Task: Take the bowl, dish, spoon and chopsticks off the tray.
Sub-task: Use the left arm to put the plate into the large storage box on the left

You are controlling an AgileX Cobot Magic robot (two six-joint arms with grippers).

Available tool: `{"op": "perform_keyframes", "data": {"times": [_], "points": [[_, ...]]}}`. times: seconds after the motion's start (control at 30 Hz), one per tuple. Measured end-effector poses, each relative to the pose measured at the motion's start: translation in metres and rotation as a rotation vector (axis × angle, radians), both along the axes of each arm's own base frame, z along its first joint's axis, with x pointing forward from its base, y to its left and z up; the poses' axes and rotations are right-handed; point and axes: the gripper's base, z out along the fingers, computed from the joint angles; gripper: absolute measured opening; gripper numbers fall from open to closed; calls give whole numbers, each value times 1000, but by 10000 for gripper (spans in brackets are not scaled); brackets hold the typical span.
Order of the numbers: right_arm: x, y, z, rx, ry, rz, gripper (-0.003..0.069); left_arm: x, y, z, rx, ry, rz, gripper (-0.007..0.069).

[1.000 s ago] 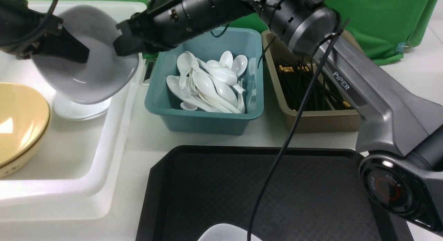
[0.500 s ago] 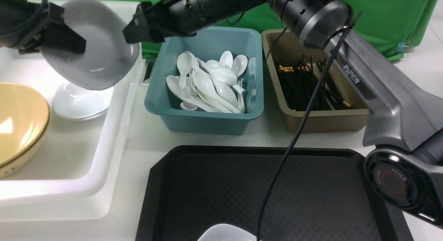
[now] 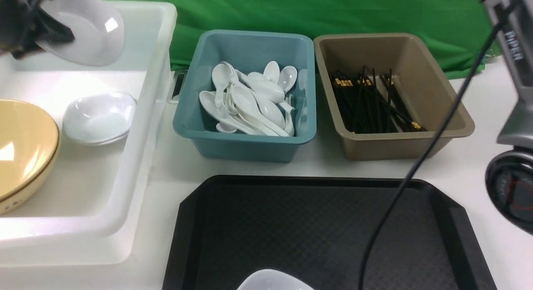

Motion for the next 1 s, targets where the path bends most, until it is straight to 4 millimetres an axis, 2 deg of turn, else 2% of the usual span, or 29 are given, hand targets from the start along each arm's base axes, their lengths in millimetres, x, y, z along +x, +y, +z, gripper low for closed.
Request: {"op": "perform_keyframes", "data": {"times": [0.1,0.2,0.4,0.67,0.8,0.83,1.0], "points": [[-6,-3,10,9,-20,2,190,13,4,-18,-10,54,26,118],[-8,-4,13,9,-29,0,209,23,3,-26,10,75,47,118],[-8,-5,13,3,-32,-4,234,29,-6,-43,99,147,45,118],[-8,-5,13,3,-32,-4,238,32,-14,-62,111,231,36,146],[-8,-5,13,3,-32,-4,238,29,-9,-69,160,304,69,230],[-8,-5,13,3,-32,-4,238,28,-8,-69,162,305,71,234],[-8,-5,13,3,-32,-4,238,27,-8,-69,162,328,83,351]]}}
